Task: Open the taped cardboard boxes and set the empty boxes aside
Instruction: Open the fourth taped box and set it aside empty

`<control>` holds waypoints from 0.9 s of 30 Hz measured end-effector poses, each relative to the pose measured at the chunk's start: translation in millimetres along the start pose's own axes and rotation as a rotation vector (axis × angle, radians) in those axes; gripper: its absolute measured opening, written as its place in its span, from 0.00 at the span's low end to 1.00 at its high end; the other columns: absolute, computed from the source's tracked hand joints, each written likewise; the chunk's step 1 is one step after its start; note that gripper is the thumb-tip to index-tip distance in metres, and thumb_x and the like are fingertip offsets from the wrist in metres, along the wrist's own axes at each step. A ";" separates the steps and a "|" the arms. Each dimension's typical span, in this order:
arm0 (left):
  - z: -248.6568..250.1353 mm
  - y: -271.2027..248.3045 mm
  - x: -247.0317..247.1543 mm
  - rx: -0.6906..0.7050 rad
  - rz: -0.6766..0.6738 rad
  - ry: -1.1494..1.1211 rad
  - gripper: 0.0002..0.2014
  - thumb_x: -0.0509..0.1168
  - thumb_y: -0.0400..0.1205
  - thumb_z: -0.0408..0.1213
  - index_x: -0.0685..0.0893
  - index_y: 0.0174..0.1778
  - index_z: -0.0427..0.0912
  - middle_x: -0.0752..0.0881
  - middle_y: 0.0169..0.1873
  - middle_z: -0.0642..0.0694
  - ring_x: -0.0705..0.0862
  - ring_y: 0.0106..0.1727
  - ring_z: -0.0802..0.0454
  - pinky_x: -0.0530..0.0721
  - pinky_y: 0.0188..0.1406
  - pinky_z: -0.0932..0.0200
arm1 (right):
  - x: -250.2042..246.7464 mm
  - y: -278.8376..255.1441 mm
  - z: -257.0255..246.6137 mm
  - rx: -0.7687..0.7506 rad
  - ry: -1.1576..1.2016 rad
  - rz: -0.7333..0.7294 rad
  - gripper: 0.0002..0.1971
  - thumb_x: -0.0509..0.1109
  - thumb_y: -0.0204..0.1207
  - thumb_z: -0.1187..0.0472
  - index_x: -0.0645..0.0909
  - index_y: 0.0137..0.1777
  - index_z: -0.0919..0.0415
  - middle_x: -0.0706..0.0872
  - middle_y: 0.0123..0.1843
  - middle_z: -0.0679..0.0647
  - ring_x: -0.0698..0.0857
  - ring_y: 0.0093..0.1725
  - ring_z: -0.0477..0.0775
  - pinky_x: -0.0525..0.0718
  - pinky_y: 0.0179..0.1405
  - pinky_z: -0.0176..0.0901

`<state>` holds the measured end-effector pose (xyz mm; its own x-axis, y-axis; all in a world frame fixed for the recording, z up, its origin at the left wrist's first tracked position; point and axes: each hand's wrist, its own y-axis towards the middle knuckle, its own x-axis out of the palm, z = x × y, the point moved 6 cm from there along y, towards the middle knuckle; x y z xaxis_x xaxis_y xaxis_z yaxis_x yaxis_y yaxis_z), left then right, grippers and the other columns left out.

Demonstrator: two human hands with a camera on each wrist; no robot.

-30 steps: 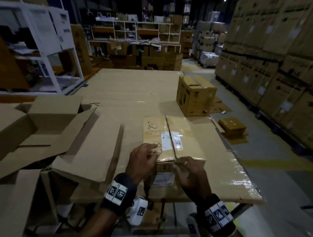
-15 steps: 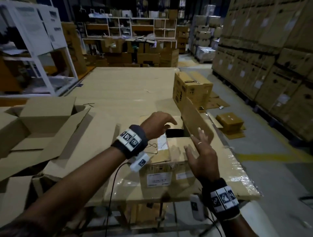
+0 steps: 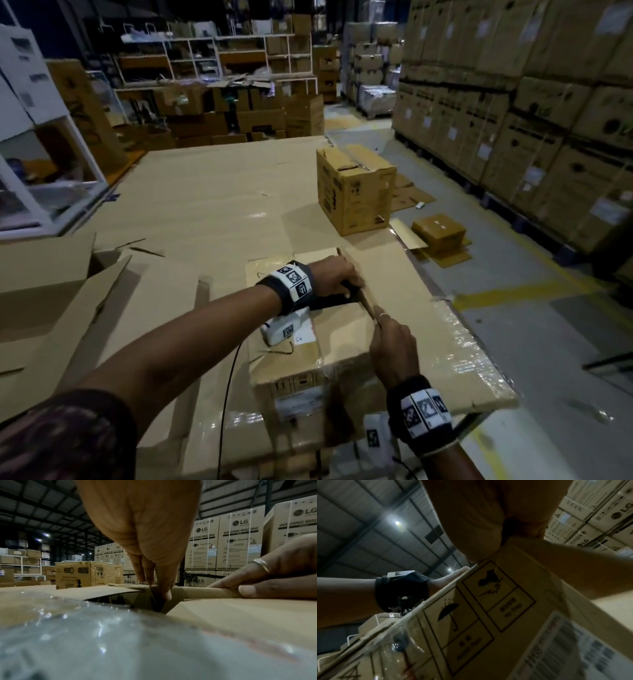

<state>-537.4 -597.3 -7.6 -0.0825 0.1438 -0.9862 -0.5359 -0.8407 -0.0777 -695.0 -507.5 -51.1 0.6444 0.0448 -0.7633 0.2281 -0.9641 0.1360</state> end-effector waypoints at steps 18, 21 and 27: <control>-46.2 40.8 1.9 -0.065 -0.083 -0.113 0.14 0.79 0.77 0.39 0.94 0.58 0.44 0.95 0.49 0.45 0.92 0.48 0.45 0.87 0.51 0.50 | 11.8 60.2 -13.4 -0.046 -0.066 -0.353 0.23 0.53 0.86 0.68 0.70 0.79 0.56 0.81 0.65 0.65 0.79 0.66 0.69 0.75 0.60 0.51; -47.5 41.8 4.3 -0.031 -0.098 -0.093 0.11 0.76 0.79 0.39 0.94 0.56 0.45 0.95 0.49 0.47 0.92 0.47 0.47 0.88 0.51 0.50 | 14.1 54.9 -12.1 -0.048 -0.027 -0.309 0.23 0.53 0.88 0.70 0.69 0.81 0.58 0.82 0.66 0.66 0.80 0.66 0.68 0.71 0.53 0.44; -44.0 41.1 3.4 -0.006 -0.114 -0.067 0.09 0.75 0.80 0.39 0.94 0.55 0.46 0.95 0.47 0.48 0.92 0.46 0.49 0.88 0.49 0.49 | 16.1 52.5 -12.5 -0.089 -0.005 -0.247 0.24 0.53 0.87 0.71 0.70 0.81 0.56 0.85 0.63 0.64 0.83 0.62 0.65 0.77 0.56 0.47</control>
<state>-522.8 -654.3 -20.6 -0.0775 0.2727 -0.9590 -0.5397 -0.8202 -0.1896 -663.5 -554.1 -48.4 0.5579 0.2747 -0.7831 0.4414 -0.8973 -0.0003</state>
